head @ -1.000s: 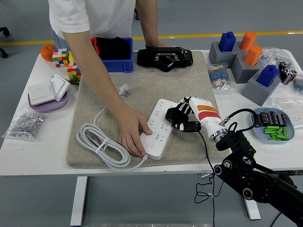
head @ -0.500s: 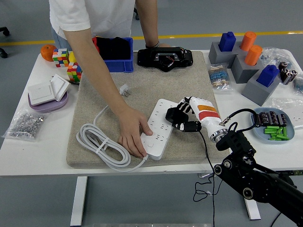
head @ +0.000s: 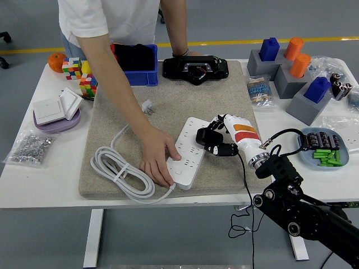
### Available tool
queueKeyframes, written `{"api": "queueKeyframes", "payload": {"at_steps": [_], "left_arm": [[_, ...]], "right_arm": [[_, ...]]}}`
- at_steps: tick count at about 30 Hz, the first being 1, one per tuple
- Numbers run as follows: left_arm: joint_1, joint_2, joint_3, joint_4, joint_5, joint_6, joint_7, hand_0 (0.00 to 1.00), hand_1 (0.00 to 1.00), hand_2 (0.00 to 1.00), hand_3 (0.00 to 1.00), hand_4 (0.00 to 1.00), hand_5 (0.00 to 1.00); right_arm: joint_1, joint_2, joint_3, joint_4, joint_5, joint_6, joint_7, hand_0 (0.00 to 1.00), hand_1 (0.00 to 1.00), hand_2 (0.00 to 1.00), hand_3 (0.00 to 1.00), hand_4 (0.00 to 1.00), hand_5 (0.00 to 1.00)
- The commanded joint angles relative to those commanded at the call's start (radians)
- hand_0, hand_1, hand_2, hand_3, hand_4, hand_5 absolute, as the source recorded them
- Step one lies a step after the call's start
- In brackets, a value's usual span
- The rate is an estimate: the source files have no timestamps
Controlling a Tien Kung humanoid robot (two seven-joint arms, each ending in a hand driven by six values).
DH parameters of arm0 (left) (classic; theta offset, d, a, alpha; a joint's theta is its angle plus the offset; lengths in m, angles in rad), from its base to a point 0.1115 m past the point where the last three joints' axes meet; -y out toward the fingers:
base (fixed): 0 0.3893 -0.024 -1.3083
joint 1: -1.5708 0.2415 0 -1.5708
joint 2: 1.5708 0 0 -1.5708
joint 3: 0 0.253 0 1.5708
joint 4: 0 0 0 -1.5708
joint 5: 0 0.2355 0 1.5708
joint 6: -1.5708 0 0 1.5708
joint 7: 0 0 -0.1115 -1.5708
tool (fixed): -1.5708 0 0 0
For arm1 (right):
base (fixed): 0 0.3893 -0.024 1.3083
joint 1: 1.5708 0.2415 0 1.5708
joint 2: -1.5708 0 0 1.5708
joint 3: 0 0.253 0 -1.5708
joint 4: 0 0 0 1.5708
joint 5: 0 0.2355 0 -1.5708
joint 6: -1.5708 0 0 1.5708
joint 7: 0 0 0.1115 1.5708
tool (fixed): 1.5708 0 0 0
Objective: Press the white button,pick up the black plug,place it near the board,insert it into the board
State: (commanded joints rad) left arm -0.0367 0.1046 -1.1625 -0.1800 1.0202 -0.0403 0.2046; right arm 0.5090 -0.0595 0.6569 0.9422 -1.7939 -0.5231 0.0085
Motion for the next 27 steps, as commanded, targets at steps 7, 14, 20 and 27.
{"api": "queueKeyframes", "payload": {"at_steps": [7, 14, 20, 27], "left_arm": [[0.002, -0.001, 0.0, 0.0, 0.001, 0.0, 0.001, 0.706, 0.666, 0.586, 0.68, 0.665, 0.259], [0.002, -0.001, 0.002, 0.0, 0.0, 0.0, 0.001, 0.706, 0.666, 0.586, 0.68, 0.665, 0.259], [0.003, 0.0, 0.006, 0.0, 0.0, -0.001, 0.001, 0.707, 0.666, 0.586, 0.68, 0.665, 0.259], [0.008, -0.003, -0.002, 0.0, 0.0, 0.0, 0.001, 0.706, 0.666, 0.586, 0.681, 0.665, 0.259]], "right_arm": [[-0.001, 0.001, -0.001, 0.0, 0.005, 0.001, 0.003, 0.51, 0.63, 0.621, 0.645, 0.998, 0.257], [-0.002, 0.001, 0.001, 0.001, 0.01, 0.004, 0.007, 0.568, 0.701, 0.694, 0.705, 0.998, 0.29], [-0.011, -0.006, 0.013, 0.023, 0.013, 0.017, 0.005, 0.67, 0.742, 0.731, 0.732, 0.998, 0.326], [-0.04, -0.032, 0.059, 0.145, 0.01, 0.044, 0.002, 0.8, 0.813, 0.785, 0.772, 0.998, 0.409]]}}
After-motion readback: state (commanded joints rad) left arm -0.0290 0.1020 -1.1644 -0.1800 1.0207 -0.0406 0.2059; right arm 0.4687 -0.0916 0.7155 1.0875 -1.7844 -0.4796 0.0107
